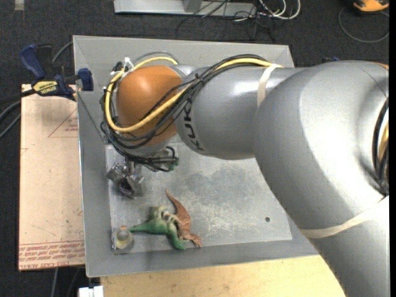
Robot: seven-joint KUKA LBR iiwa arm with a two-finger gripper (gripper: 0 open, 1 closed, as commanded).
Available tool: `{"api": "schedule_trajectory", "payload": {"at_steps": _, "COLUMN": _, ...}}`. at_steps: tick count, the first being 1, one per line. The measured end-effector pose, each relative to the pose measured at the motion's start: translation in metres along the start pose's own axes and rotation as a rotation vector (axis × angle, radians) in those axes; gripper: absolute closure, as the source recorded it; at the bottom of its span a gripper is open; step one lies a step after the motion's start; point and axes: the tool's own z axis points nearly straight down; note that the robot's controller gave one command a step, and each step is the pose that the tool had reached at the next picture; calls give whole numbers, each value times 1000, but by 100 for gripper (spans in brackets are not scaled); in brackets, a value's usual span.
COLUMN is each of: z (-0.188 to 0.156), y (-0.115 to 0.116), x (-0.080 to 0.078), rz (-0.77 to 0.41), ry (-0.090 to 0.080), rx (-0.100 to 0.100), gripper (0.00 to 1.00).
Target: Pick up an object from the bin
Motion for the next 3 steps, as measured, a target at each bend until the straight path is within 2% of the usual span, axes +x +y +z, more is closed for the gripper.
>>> {"api": "schedule_trajectory", "payload": {"at_steps": 1, "z": -20, "y": 1, "x": 1, "rz": 3, "ry": 3, "rx": -3, "gripper": 100}}
{"api": "schedule_trajectory", "payload": {"at_steps": 3, "z": -53, "y": 0, "x": -1, "rz": 4, "ry": -4, "rx": 1, "gripper": 100}}
